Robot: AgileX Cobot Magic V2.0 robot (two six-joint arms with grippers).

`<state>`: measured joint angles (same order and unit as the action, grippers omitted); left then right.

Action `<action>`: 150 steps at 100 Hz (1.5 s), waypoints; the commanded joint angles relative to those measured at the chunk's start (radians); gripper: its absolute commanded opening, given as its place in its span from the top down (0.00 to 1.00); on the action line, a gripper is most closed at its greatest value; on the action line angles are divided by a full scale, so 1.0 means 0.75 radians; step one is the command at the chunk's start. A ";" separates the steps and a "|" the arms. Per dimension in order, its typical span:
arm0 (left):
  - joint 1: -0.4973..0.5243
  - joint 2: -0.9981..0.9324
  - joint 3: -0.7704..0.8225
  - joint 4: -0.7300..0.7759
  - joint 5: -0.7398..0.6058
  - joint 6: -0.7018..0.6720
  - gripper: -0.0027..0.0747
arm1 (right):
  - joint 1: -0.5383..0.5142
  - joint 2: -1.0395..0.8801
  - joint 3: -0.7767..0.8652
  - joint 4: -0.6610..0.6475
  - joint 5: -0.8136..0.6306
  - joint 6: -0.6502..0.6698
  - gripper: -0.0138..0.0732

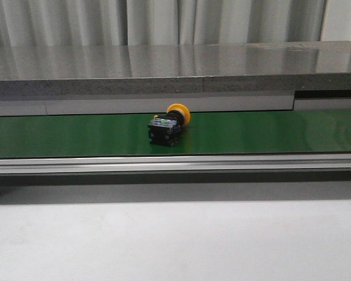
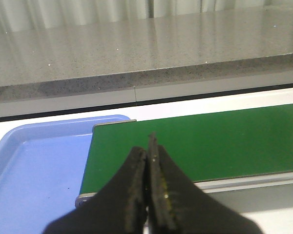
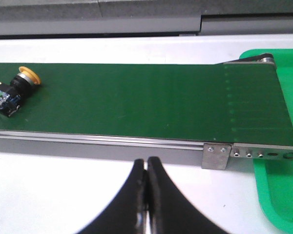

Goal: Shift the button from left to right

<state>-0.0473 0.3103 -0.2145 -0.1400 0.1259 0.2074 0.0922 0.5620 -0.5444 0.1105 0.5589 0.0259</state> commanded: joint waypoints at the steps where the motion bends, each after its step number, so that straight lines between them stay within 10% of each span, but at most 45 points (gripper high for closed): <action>1: -0.011 0.009 -0.035 -0.008 -0.117 -0.001 0.99 | -0.002 0.141 -0.135 0.007 -0.038 -0.007 0.92; 47: -0.011 0.009 -0.035 -0.008 -0.117 -0.001 0.99 | -0.002 0.502 -0.272 0.132 0.014 -0.007 0.88; 83: -0.011 0.009 -0.035 -0.008 -0.117 -0.001 0.99 | -0.002 0.514 -0.272 0.132 -0.020 -0.007 0.07; 150: -0.011 0.009 -0.035 -0.008 -0.117 -0.001 0.99 | -0.002 0.931 -0.557 0.147 -0.143 -0.007 0.11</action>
<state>-0.0473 0.3103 -0.2145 -0.1400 0.1259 0.2074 0.0922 1.2240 -0.8914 0.2052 0.4992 0.0259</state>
